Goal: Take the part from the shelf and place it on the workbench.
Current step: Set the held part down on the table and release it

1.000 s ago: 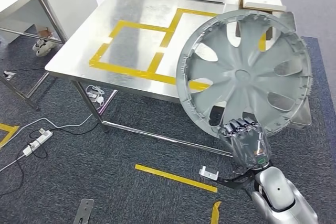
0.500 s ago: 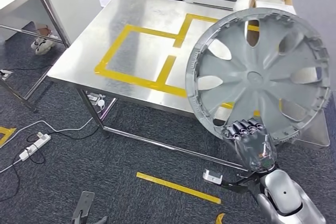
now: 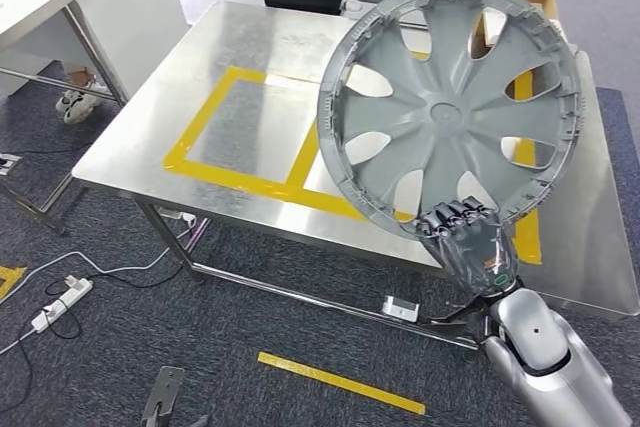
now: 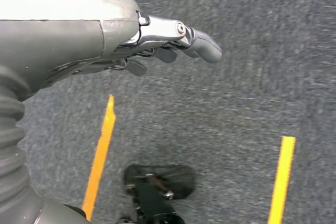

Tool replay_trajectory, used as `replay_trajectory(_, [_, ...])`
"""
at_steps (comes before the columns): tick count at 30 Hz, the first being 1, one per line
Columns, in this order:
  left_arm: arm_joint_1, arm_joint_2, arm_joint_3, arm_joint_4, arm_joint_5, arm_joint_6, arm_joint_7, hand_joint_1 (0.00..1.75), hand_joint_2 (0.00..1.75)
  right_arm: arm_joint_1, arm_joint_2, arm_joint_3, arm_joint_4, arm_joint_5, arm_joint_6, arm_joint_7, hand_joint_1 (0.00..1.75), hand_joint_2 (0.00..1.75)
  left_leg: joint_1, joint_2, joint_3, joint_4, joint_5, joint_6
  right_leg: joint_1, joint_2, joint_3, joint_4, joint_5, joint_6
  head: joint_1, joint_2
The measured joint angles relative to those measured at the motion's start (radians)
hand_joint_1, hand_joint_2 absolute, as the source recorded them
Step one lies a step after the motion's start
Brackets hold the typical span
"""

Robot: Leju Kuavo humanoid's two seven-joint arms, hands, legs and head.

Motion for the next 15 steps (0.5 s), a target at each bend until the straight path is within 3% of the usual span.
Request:
replay_trajectory(2, [0.002, 0.001, -0.004, 0.000, 0.000, -0.001, 0.007, 0.00, 1.75, -0.037, 0.005, 0.014, 0.022, -0.020, 0.016, -0.006, 1.75, 1.75, -0.003, 0.004, 0.009, -0.079, 0.070, 0.009, 0.001, 0.003, 0.013, -0.003, -0.022, 0.014, -0.001, 0.000])
replay_trajectory(6, [0.001, 0.000, -0.012, 0.001, -0.004, -0.003, 0.016, 0.00, 1.75, -0.091, 0.010, 0.036, 0.045, -0.041, 0.038, -0.015, 1.75, 1.75, -0.003, 0.002, 0.036, -0.103, 0.076, 0.040, 0.001, 0.003, 0.027, 0.012, -0.030, 0.038, 0.001, 0.000])
replay_trajectory(8, [-0.004, 0.001, -0.017, 0.001, -0.014, -0.005, 0.020, 0.00, 1.75, -0.124, 0.013, 0.050, 0.057, -0.057, 0.062, -0.023, 1.75, 1.75, -0.004, 0.000, 0.054, -0.108, 0.072, 0.050, 0.000, -0.001, -0.024, 0.092, -0.039, 0.042, 0.004, 0.000])
replay_trajectory(10, [-0.007, 0.000, -0.027, 0.001, -0.027, -0.009, 0.023, 0.00, 1.75, -0.167, 0.016, 0.067, 0.078, -0.078, 0.094, -0.029, 1.75, 1.75, -0.008, -0.002, 0.065, -0.109, 0.058, 0.057, 0.001, -0.002, -0.111, 0.205, -0.078, 0.043, 0.005, 0.000])
replay_trajectory(12, [-0.008, -0.001, -0.039, 0.001, -0.040, -0.013, 0.024, 0.00, 1.75, -0.210, 0.025, 0.083, 0.105, -0.100, 0.125, -0.033, 1.75, 1.75, -0.014, -0.004, 0.080, -0.108, 0.041, 0.060, 0.003, -0.002, -0.173, 0.243, -0.107, 0.039, 0.005, 0.000])
replay_trajectory(13, [-0.009, -0.002, -0.046, 0.001, -0.046, -0.016, 0.025, 0.00, 1.75, -0.231, 0.031, 0.091, 0.119, -0.109, 0.139, -0.034, 1.75, 1.75, -0.016, -0.006, 0.091, -0.108, 0.032, 0.060, 0.005, -0.002, -0.182, 0.217, -0.089, 0.034, 0.005, 0.000])
replay_trajectory(15, [-0.013, -0.004, -0.060, 0.001, -0.059, -0.024, 0.029, 0.00, 1.75, -0.279, 0.042, 0.106, 0.152, -0.125, 0.172, -0.036, 1.75, 1.75, -0.019, -0.009, 0.115, -0.110, 0.014, 0.060, 0.012, 0.000, -0.168, 0.109, 0.016, 0.019, 0.004, 0.000])
